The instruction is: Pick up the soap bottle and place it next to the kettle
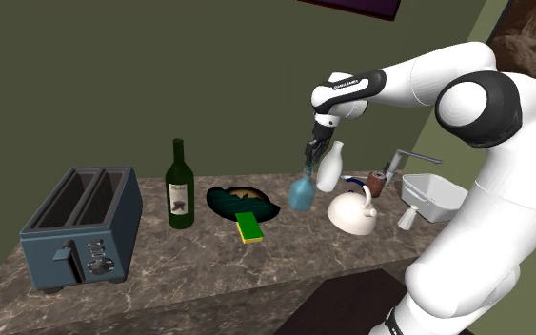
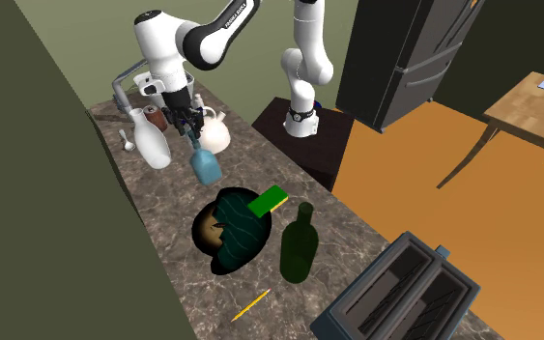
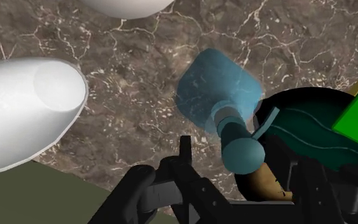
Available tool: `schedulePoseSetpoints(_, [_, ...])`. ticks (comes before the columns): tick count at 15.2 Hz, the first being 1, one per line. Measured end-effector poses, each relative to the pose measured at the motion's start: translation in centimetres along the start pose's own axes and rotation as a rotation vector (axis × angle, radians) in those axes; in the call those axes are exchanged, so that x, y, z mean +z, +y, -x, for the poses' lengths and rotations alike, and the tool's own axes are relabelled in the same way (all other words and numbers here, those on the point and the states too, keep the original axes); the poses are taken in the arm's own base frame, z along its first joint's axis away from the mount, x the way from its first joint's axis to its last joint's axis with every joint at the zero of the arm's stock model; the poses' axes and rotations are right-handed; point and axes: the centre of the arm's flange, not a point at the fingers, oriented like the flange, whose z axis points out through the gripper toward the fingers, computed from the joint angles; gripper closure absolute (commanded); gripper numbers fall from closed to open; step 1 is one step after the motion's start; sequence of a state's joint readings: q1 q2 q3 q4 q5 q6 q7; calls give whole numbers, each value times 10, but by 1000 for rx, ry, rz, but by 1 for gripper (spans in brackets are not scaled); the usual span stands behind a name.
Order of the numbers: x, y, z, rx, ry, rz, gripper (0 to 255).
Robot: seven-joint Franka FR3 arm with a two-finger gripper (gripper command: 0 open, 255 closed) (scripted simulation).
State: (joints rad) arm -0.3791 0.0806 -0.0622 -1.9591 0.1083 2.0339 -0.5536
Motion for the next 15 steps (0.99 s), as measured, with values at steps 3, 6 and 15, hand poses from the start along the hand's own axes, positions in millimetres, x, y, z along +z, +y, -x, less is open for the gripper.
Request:
schedulePoseSetpoints(3, [0,0,0,0,0,0,0])
schedulePoseSetpoints(6, [-7,1,-1,0,1,0,0])
schedulePoseSetpoints(15, [-50,0,0,0,0,0,0])
